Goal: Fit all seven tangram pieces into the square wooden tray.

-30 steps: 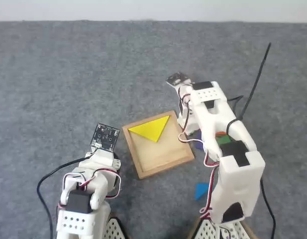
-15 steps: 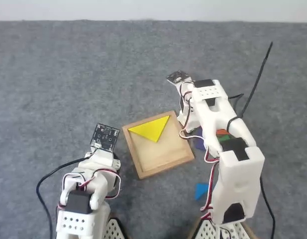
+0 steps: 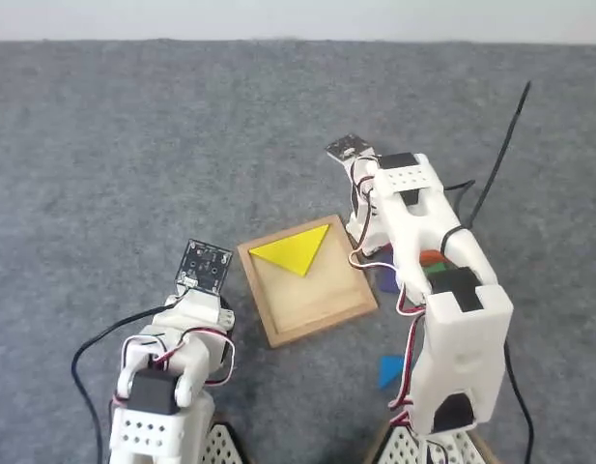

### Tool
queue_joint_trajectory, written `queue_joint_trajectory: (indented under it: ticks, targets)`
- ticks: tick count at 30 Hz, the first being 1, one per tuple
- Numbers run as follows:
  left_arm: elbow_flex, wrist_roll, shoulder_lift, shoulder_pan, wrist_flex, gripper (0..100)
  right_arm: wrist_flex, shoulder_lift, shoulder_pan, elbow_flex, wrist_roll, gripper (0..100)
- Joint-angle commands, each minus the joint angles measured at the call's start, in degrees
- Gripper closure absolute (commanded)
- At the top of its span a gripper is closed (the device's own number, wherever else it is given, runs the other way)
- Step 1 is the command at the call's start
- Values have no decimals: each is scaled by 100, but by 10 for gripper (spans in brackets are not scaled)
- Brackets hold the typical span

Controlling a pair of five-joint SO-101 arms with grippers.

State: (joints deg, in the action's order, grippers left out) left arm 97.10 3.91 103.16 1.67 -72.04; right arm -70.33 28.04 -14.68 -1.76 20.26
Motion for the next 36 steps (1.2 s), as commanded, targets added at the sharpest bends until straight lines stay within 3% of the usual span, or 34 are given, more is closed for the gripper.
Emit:
queue_joint_trajectory:
  ticks: [1,12,31,36]
  targets:
    - [-57,9,105,-35,-26,981,-198,-321,145,167,-141,725]
    - [-57,9,105,-35,-26,981,-163,-1015,110,-299,-299,727]
    - [-57,9,105,-35,-26,981,954,-989,110,-879,-290,731]
    - [-57,9,105,-35,-26,981,971,-1024,127,-888,-396,790]
